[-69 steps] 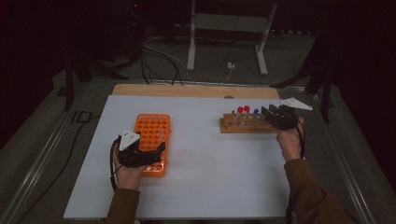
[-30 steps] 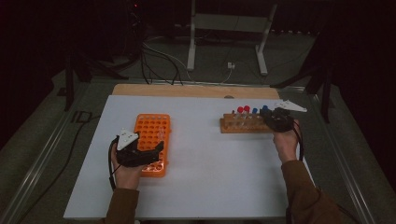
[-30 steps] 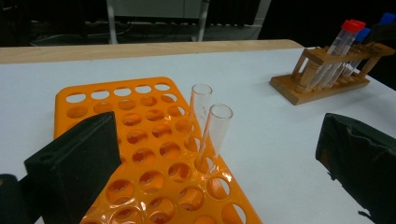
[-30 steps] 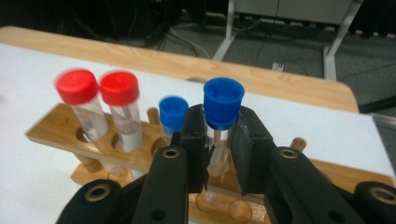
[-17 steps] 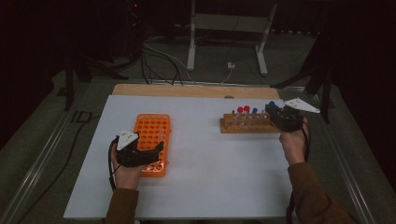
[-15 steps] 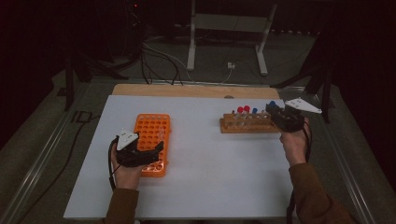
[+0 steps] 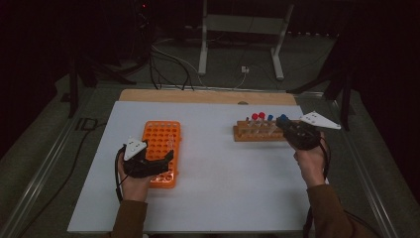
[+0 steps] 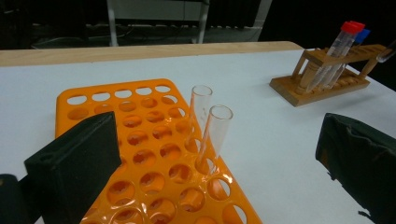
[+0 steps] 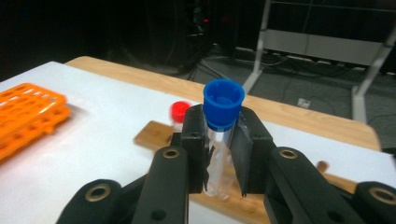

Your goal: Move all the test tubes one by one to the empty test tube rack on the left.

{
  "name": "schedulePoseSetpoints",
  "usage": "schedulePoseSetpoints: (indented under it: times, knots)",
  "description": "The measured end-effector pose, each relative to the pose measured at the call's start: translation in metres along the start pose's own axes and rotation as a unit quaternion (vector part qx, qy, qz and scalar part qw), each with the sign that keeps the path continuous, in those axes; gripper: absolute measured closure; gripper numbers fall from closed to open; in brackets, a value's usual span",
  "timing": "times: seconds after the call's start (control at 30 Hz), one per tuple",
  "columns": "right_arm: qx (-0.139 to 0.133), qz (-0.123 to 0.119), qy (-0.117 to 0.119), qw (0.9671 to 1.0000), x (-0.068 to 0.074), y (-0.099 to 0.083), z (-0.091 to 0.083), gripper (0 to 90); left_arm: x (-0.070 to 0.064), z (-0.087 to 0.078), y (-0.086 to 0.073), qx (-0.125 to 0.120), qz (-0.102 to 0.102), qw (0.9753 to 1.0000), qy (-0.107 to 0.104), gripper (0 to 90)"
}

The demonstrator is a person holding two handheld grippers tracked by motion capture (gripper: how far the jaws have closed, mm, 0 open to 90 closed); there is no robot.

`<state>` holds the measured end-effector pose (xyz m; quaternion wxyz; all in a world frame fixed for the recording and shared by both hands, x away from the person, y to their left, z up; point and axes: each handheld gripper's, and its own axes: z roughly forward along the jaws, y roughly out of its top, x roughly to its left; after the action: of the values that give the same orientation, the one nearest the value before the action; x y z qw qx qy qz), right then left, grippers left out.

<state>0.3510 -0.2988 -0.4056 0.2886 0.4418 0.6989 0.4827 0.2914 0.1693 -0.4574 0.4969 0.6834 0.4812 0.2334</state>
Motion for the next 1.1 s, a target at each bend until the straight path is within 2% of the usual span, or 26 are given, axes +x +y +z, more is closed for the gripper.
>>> schedulePoseSetpoints:
  times: [0.2, 0.3, 0.33, 0.47, 0.6, 0.8, 0.9, 0.97, 1.1]
  knots:
    - [-0.002, 0.01, 0.023, 0.9997, 0.013, -0.011, -0.002, 76.5, -0.002, 0.0, 0.0, -0.004, 0.009, 1.0, -0.001, 0.6]
    - [0.001, 0.012, 0.034, 0.9993, 0.019, -0.017, -0.002, 76.4, -0.003, -0.001, 0.001, -0.008, 0.007, 0.9999, 0.013, 0.7]
    - [0.002, 0.012, 0.036, 0.9993, 0.02, -0.018, -0.002, 76.4, -0.004, -0.003, 0.001, -0.014, 0.008, 0.9996, 0.021, 1.2]
    - [0.007, 0.01, 0.05, 0.9987, 0.028, -0.023, 0.0, 76.4, -0.008, -0.01, 0.006, -0.034, 0.017, 0.9988, 0.031, 1.9]
    - [0.012, 0.001, 0.062, 0.998, 0.037, -0.027, 0.002, 76.4, -0.017, -0.013, 0.012, -0.038, 0.021, 0.9989, 0.015, 1.9]
    - [0.019, -0.011, 0.084, 0.9963, 0.052, -0.03, 0.004, 76.4, -0.043, -0.004, 0.019, -0.029, 0.054, 0.998, -0.016, 1.9]
    - [0.021, -0.015, 0.094, 0.9953, 0.06, -0.031, 0.004, 76.3, -0.057, 0.002, 0.021, -0.025, 0.078, 0.9964, -0.022, 2.0]
    - [0.022, -0.015, 0.102, 0.9944, 0.064, -0.03, 0.005, 76.3, -0.068, 0.008, 0.021, -0.023, 0.093, 0.9948, -0.035, 2.7]
    - [0.024, -0.013, 0.119, 0.9926, 0.073, -0.029, 0.004, 76.2, -0.084, 0.02, 0.021, -0.012, 0.105, 0.9928, -0.055, 4.5]
